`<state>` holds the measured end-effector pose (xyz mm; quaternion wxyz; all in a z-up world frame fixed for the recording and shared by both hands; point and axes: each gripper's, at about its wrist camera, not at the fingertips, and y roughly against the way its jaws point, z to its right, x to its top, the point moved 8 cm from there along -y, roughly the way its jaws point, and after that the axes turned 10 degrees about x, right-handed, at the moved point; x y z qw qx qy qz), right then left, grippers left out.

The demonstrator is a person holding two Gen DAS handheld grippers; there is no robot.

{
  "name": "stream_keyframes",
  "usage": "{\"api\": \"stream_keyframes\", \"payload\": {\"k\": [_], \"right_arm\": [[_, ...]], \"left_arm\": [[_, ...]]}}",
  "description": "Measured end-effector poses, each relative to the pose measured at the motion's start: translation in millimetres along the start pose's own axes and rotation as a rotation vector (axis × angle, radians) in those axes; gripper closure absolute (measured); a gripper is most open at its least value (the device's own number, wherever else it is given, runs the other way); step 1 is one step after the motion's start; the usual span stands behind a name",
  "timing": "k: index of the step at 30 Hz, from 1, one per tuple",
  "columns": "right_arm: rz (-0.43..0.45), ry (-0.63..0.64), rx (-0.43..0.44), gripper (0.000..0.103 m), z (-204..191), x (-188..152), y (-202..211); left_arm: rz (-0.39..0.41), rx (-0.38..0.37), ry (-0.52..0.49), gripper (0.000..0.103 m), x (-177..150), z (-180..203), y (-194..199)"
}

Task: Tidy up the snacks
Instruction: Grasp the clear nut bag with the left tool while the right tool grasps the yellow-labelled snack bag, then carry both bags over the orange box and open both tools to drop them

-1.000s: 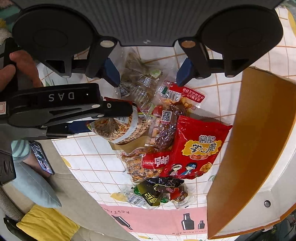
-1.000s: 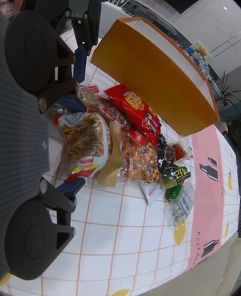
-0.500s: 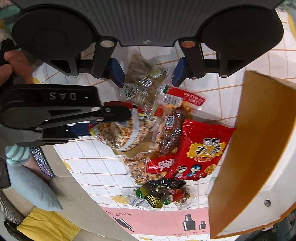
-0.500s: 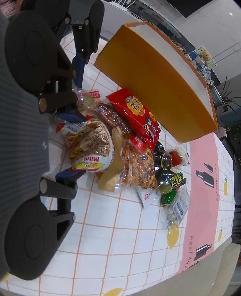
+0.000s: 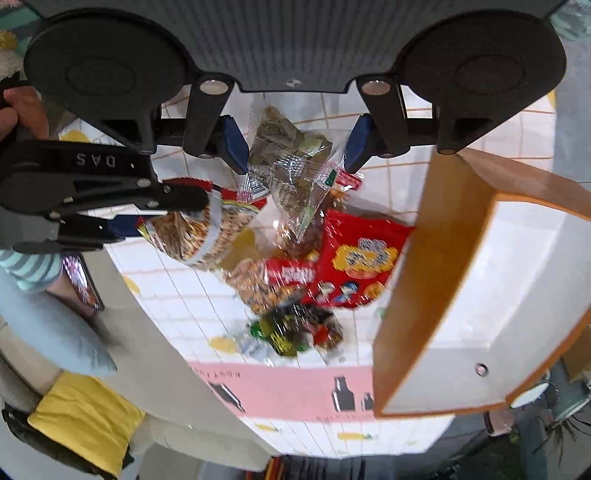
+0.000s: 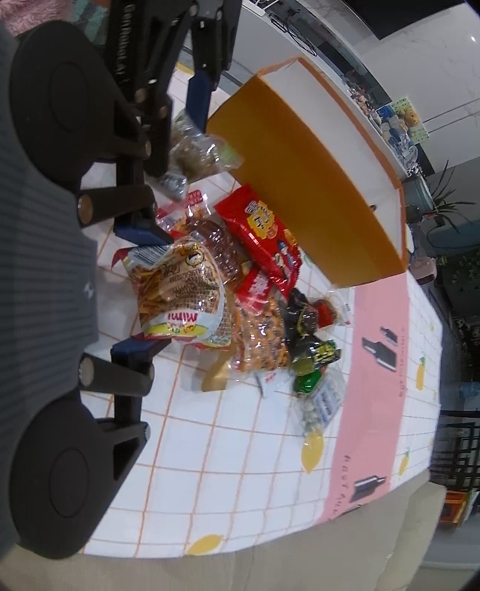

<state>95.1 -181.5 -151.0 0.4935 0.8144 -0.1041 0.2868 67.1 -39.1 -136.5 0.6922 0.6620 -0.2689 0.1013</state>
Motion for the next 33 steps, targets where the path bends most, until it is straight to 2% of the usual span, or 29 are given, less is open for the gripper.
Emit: {"api": "stream_keyframes", "payload": {"k": [9, 13, 17, 21, 25, 28, 33], "right_arm": [[0.090, 0.084, 0.019, 0.056, -37.1, 20.5, 34.5], [0.150, 0.135, 0.043, 0.056, -57.6, 45.5, 49.3], [0.184, 0.199, 0.092, 0.056, -82.4, 75.5, 52.2], [0.187, 0.269, 0.140, 0.056, -111.7, 107.0, 42.2], [0.167, 0.354, 0.171, 0.056, -139.3, 136.7, 21.2], [0.119, 0.402, 0.175, 0.056, -152.0, 155.2, -4.7], [0.011, 0.488, 0.166, 0.056, -161.4, 170.7, -52.2]], "left_arm": [[0.151, 0.066, 0.057, 0.039, 28.9, -25.7, 52.3], [0.225, 0.105, 0.072, 0.039, 52.4, -45.4, 77.8], [0.249, 0.149, 0.097, 0.039, 77.1, -70.0, 89.6], [0.239, 0.208, 0.112, 0.038, 97.7, -98.7, 87.2], [0.165, 0.245, 0.126, 0.038, 109.2, -128.1, 67.1], [0.108, 0.291, 0.108, 0.038, 111.9, -147.8, 49.9], [-0.004, 0.308, 0.074, 0.038, 108.9, -168.2, 13.6]]}}
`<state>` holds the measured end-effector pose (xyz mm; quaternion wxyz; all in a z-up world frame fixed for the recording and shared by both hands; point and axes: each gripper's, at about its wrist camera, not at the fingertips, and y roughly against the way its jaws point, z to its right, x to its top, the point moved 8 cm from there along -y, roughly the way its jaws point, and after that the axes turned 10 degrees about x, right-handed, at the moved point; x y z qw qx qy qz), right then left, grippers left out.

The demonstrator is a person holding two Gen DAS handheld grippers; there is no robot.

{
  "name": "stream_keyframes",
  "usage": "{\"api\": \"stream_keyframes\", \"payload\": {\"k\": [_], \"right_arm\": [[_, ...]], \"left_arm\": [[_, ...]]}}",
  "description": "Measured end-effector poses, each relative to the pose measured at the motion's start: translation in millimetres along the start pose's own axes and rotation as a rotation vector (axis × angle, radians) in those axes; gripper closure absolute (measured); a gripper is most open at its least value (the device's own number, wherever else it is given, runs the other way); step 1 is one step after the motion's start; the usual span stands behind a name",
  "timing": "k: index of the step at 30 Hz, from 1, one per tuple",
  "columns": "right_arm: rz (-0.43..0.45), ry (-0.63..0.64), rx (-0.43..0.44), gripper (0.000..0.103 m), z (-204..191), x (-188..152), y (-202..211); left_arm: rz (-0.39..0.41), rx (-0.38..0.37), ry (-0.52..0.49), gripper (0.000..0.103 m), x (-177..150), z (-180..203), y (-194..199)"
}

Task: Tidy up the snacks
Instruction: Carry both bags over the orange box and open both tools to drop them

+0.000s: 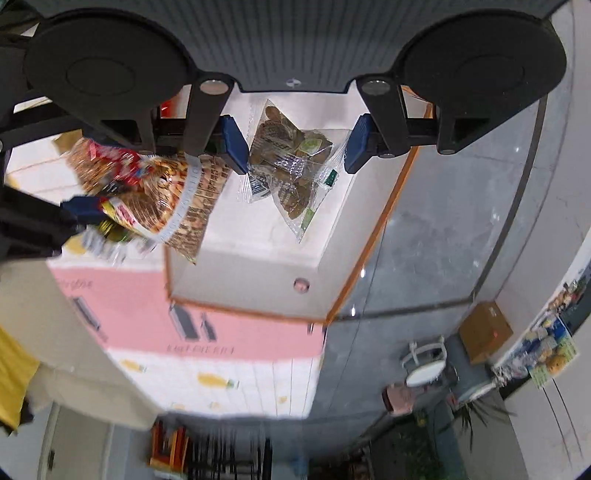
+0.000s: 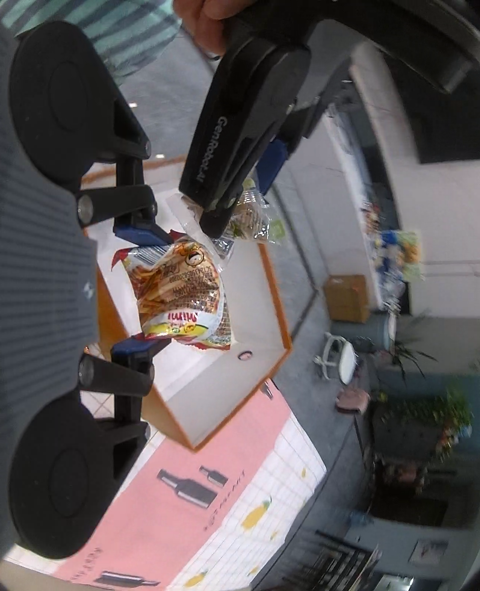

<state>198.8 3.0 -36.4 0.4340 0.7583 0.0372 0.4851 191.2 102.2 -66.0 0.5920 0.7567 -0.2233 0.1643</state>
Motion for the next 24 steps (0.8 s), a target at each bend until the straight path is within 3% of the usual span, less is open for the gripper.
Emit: {"api": "stream_keyframes", "payload": {"k": [15, 24], "right_arm": [[-0.242, 0.107, 0.075, 0.056, 4.4, -7.7, -88.5], [-0.314, 0.097, 0.096, 0.055, 10.0, -20.1, -118.4]], "left_arm": [[-0.154, 0.044, -0.200, 0.038, -20.7, 3.2, -76.0], [-0.196, 0.026, -0.226, 0.038, -30.5, 6.3, -89.7]]}}
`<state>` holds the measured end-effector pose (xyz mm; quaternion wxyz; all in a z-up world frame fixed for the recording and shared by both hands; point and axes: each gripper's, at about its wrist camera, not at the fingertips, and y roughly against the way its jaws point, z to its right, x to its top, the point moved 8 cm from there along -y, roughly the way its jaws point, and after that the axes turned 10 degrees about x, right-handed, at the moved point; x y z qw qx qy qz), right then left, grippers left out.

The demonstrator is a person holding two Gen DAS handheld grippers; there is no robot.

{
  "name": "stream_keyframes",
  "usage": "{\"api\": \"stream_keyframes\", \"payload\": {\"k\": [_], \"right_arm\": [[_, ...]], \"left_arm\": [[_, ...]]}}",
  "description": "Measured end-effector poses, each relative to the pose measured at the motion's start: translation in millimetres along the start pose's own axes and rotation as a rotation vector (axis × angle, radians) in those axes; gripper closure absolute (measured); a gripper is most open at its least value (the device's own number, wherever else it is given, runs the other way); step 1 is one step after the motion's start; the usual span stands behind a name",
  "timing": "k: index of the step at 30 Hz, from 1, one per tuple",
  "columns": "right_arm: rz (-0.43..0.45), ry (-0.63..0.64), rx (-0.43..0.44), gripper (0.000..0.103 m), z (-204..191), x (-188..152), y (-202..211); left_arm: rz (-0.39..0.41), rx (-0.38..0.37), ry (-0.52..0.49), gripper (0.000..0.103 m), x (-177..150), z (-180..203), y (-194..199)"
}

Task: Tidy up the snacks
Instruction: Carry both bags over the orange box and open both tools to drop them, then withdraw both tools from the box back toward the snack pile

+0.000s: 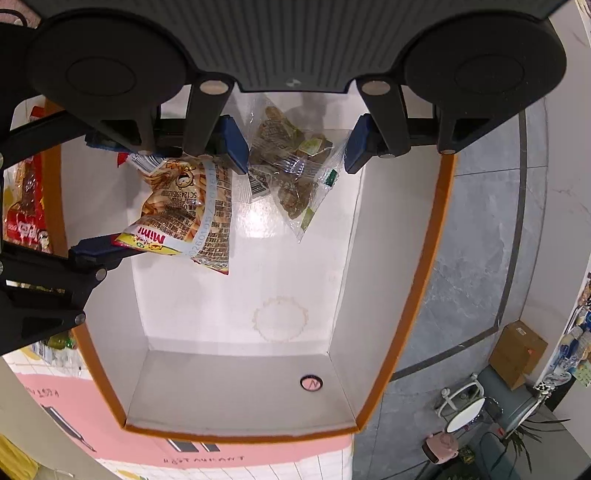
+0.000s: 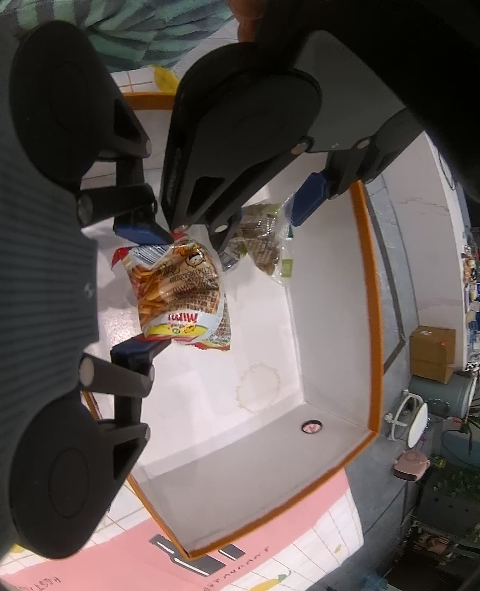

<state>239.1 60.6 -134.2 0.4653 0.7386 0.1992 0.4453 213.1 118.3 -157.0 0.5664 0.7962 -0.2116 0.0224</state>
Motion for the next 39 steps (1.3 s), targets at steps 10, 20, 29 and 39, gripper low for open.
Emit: {"api": "stream_keyframes", "payload": {"k": [10, 20, 29, 39], "right_arm": [[-0.028, 0.002, -0.003, 0.053, 0.7, 7.0, -9.9], [-0.002, 0.006, -0.034, 0.034, 3.7, 12.2, -3.4], [0.081, 0.035, -0.116, 0.021, 0.9, 22.1, 27.4], [0.208, 0.048, -0.173, 0.020, -14.2, 20.4, 81.6]], "left_arm": [[-0.037, 0.003, 0.001, 0.035, -6.6, -0.6, -8.4], [-0.012, 0.028, 0.014, 0.027, -8.5, -5.1, 1.7], [0.071, 0.040, 0.111, 0.026, -6.3, -17.3, 40.1], [0.207, 0.076, 0.224, 0.026, -8.9, -28.0, 101.6]]}}
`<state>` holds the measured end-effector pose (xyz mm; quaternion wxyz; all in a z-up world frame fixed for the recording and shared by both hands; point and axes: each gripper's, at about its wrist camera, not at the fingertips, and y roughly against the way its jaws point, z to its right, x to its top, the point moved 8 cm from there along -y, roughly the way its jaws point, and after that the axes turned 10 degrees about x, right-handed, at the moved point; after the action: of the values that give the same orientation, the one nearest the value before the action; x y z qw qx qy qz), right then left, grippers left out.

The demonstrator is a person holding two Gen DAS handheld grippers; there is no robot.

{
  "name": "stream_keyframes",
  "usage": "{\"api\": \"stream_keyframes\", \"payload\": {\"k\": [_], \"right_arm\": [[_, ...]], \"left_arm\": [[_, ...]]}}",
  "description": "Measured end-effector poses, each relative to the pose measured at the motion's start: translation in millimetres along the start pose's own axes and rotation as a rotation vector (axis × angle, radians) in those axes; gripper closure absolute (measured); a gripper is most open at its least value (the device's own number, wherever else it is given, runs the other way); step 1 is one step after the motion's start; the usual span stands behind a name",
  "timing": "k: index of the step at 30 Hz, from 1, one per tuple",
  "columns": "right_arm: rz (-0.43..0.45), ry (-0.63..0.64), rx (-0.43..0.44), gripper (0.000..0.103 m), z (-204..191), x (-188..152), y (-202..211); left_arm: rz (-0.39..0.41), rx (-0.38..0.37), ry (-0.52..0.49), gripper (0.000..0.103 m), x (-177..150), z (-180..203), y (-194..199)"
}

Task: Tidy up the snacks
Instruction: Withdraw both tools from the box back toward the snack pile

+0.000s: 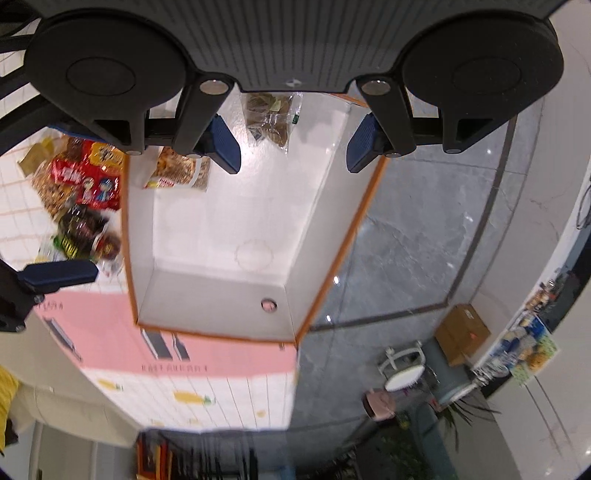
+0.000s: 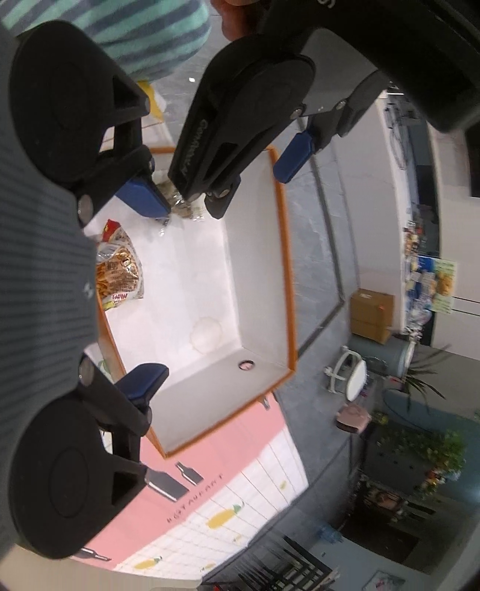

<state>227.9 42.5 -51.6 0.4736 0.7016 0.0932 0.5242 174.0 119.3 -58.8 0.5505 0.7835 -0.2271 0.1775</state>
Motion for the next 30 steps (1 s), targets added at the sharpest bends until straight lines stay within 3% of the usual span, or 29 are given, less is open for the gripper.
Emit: {"api": "stream_keyframes", "payload": {"k": [4, 10, 18, 23, 30], "right_arm": [[0.075, -0.036, -0.015, 0.020, -1.2, -4.4, 29.7], [0.188, -0.120, -0.052, 0.018, 0.0, -22.3, 70.8], [0.295, -0.214, -0.178, 0.015, 3.7, -77.0, 117.2], [0.330, -0.300, -0.241, 0.015, 8.5, -120.5, 130.2], [0.280, -0.412, -0.304, 0.016, 20.0, -181.9, 123.2]], "left_arm": [[0.068, -0.004, 0.031, 0.026, 1.7, 4.8, 27.8], [0.174, -0.069, 0.084, 0.026, -5.0, 29.2, 67.2], [0.282, -0.138, 0.137, 0.026, -19.9, 67.9, 99.5], [0.280, -0.208, 0.127, 0.026, -33.7, 99.1, 100.1], [0.175, -0.262, 0.137, 0.026, -55.7, 138.7, 72.3]]}}
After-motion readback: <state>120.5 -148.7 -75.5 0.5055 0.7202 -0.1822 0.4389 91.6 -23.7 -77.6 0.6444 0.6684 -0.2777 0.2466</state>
